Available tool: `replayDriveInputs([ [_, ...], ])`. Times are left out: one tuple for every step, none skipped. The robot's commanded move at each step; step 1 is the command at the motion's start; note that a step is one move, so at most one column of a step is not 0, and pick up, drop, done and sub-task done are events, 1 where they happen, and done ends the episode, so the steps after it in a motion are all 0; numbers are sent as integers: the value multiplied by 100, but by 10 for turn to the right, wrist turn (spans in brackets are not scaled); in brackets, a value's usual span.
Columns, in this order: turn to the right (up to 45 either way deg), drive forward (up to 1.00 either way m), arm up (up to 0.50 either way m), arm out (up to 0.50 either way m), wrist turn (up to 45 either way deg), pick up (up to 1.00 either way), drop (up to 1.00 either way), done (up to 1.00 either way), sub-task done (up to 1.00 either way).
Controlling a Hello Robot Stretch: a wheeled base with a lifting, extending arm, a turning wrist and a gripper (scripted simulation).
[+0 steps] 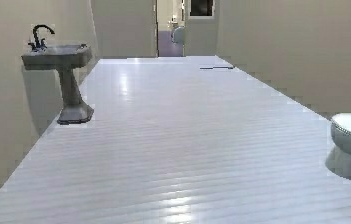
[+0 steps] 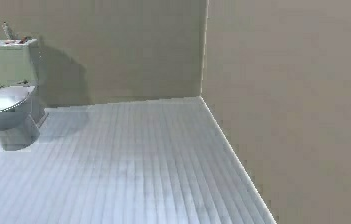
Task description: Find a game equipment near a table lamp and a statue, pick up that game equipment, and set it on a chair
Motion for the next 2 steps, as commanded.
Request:
replayDriveInputs([
  [0, 100, 0, 0, 0, 0, 0, 0, 0],
  [0, 100, 0, 0, 0, 0, 0, 0, 0],
])
